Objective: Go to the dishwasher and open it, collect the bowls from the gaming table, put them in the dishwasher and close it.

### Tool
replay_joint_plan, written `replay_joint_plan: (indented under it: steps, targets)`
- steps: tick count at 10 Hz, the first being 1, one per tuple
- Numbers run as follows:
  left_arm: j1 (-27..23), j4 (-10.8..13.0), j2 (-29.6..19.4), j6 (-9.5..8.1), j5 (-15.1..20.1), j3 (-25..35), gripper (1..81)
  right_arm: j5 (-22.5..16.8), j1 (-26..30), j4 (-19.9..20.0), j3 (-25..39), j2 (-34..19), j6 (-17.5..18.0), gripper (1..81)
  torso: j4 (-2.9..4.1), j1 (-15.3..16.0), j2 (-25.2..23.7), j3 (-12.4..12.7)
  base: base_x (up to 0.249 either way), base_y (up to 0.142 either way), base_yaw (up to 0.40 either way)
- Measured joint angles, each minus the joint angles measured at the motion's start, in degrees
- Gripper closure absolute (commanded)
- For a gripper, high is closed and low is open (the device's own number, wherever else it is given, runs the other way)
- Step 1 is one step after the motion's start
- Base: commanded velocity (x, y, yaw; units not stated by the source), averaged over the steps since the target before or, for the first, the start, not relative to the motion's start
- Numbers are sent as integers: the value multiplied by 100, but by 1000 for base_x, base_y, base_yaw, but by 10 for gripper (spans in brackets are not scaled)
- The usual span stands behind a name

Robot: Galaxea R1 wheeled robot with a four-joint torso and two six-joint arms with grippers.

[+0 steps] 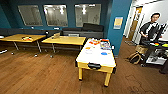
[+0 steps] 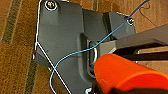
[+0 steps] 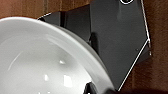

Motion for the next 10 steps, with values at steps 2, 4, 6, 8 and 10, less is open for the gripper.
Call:
replay_joint_plan:
  steps: [2,4,6,8,10]
  targets:
    - [20,0,2,0,9,0,811,-10,-4,-11,-13,0,-6,811,0,2,0,248,0,0,0]
    - [12,0,2,0,-17,0,811,30,0,-22,-13,17,-9,811,0,-4,-2,372,0,0,0]
    - [61,0,2,0,-2,0,811,0,-23,-28,-15,28,-9,811,0,-4,-5,363,0,0,0]
    - [61,0,0,0,-38,0,811,1,-20,-30,-15,28,-9,811,0,-2,-5,363,0,0,0]
    - [106,2,2,0,-50,0,811,0,-22,-46,-15,30,-9,811,0,-2,-5,366,0,0,0]
